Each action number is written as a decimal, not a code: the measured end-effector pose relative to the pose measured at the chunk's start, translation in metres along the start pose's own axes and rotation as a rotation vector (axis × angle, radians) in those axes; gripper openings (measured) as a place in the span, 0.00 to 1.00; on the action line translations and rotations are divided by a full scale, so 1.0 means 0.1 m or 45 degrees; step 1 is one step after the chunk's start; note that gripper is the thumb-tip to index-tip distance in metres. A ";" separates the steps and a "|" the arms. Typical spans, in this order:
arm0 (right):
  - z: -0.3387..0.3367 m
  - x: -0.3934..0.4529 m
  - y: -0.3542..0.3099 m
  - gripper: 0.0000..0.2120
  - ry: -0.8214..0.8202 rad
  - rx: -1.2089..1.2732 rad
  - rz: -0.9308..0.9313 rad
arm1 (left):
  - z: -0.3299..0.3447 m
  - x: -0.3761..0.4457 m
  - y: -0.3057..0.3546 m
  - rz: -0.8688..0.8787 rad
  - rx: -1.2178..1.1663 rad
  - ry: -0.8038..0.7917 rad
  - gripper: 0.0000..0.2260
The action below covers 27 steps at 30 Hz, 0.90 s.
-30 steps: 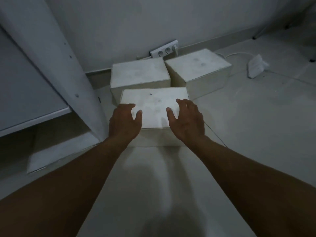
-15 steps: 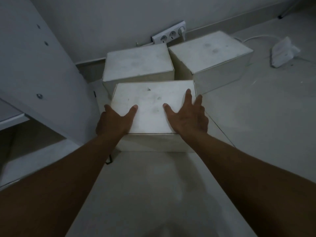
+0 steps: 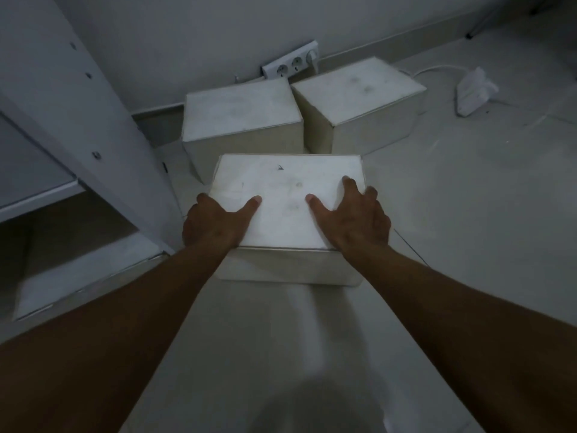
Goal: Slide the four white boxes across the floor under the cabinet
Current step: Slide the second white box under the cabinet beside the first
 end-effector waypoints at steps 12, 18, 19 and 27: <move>-0.98 -1.12 -0.04 0.37 0.210 -0.015 0.070 | -0.88 -0.83 -0.22 0.198 -0.067 0.007 0.48; -1.29 -1.91 0.07 0.37 0.224 -0.108 0.169 | -1.21 -1.35 -0.48 0.270 -0.050 -0.056 0.48; -1.34 -2.01 0.08 0.37 0.225 -0.116 0.172 | -1.27 -1.42 -0.53 0.275 -0.051 -0.065 0.48; -1.47 -2.73 -0.21 0.38 0.195 -0.017 0.054 | -1.92 -1.85 -1.23 0.224 -0.053 0.026 0.48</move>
Point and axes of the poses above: each hand's wrist, its own x-axis towards the middle knuckle, its own z-axis out of the palm, y = z × x, the point moved 2 cm from there along x, towards the middle knuckle, and after that the axes turned 8 degrees about y, right-handed, at the moved point
